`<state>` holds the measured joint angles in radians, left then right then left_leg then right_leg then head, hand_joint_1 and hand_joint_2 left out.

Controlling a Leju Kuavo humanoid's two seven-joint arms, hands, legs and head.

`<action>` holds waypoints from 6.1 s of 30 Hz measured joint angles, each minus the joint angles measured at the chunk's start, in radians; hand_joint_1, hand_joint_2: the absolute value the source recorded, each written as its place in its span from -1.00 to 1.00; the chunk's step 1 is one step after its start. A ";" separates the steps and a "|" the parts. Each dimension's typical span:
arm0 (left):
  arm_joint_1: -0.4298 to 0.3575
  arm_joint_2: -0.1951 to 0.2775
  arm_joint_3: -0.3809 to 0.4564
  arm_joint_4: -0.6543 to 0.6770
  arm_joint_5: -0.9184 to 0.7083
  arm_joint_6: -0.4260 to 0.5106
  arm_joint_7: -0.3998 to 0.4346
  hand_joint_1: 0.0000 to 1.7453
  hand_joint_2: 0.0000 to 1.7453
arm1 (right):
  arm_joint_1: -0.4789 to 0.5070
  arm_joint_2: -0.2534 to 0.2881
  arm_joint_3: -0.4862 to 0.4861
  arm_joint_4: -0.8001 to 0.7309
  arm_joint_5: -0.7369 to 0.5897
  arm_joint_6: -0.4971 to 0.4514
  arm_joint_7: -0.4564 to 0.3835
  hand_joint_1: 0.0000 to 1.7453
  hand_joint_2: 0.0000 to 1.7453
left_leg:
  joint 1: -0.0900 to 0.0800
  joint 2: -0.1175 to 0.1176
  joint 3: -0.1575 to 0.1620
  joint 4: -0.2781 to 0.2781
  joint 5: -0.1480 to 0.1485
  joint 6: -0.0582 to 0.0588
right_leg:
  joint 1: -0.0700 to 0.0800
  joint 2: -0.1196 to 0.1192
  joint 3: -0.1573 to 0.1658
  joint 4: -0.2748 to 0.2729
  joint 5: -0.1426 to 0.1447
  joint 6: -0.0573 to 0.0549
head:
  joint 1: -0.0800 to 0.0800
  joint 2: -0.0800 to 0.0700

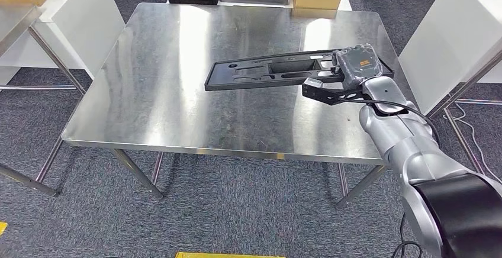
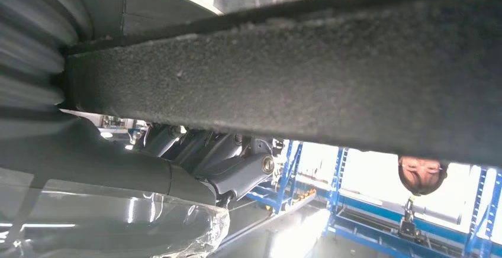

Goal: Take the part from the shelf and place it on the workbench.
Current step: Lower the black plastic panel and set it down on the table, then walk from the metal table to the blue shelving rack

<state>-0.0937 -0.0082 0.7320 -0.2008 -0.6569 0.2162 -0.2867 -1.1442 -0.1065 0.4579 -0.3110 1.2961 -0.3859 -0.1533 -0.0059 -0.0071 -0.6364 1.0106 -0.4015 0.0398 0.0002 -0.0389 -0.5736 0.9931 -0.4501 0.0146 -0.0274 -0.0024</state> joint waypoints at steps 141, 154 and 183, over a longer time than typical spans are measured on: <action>0.023 -0.135 0.263 -0.002 0.036 0.043 -0.051 -1.00 1.00 | 0.689 -0.969 -0.787 -0.097 -0.253 -0.276 0.164 -1.00 -1.00 | -0.002 -0.031 0.013 0.013 -0.038 0.029 | -0.018 0.011 0.028 -0.026 -0.006 0.060 | 0.006 0.000; 0.015 -0.161 0.276 -0.001 0.034 0.054 -0.040 -1.00 1.00 | 1.185 -0.571 -1.396 -0.614 -0.126 -0.236 0.032 -1.00 -1.00 | -0.001 -0.028 0.031 0.013 -0.045 0.025 | -0.019 0.015 0.032 -0.025 -0.015 0.057 | 0.008 0.000; 0.010 -0.162 0.333 -0.001 0.033 0.087 -0.052 -1.00 1.00 | 1.173 0.298 -1.756 -0.592 0.178 -0.281 -0.206 -1.00 -1.00 | 0.008 -0.013 0.040 0.012 -0.054 0.012 | -0.013 0.030 0.034 -0.023 -0.021 0.046 | 0.008 0.000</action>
<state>-0.0836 -0.1701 1.0651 -0.2014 -0.6244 0.3035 -0.3391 0.0285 0.1914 -1.2976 -0.9025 1.4736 -0.6664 -0.3597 0.0016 -0.0201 -0.5960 1.0229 -0.4556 0.0516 -0.0127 -0.0089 -0.5393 0.9704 -0.4712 0.0603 -0.0192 -0.0024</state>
